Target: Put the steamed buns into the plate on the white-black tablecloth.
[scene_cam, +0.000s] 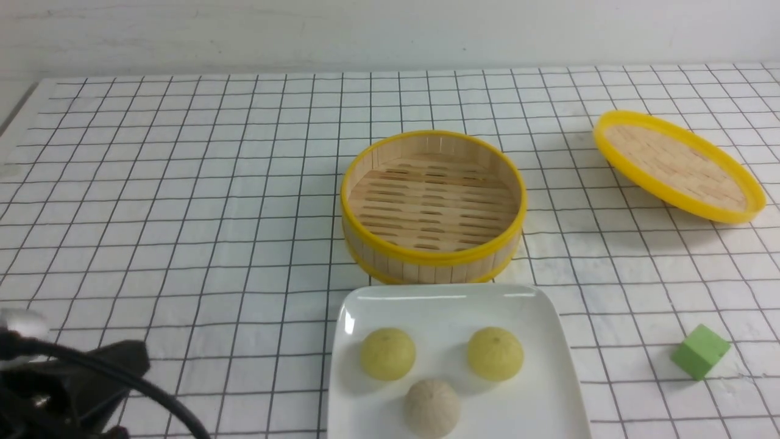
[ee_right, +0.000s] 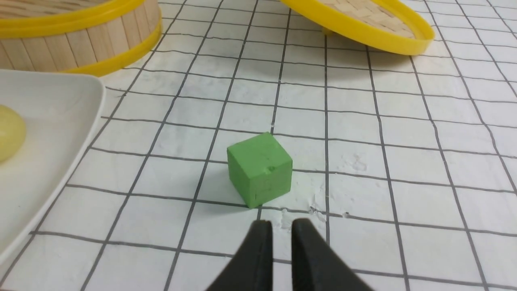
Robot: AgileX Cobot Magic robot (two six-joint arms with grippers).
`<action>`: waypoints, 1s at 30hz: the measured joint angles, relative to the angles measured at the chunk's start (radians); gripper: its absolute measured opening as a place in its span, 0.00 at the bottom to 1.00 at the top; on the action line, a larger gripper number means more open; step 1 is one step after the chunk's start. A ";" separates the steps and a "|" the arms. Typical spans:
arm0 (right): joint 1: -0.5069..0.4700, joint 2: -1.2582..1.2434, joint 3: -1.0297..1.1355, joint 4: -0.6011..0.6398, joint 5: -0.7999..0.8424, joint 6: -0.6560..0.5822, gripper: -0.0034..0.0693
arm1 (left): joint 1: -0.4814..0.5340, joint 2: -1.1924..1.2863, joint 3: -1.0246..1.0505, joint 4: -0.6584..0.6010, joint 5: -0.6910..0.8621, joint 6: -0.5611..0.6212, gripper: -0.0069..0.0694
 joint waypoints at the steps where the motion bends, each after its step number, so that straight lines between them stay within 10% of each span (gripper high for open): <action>1: 0.000 0.000 0.000 0.000 0.000 0.000 0.19 | 0.080 -0.052 0.031 -0.033 0.000 0.069 0.16; 12: 0.000 0.000 0.000 0.000 0.000 0.000 0.20 | 0.517 -0.336 0.273 -0.183 0.016 0.460 0.18; 30: 0.000 0.000 0.000 0.000 -0.001 0.000 0.24 | 0.578 -0.398 0.370 -0.179 -0.034 0.470 0.19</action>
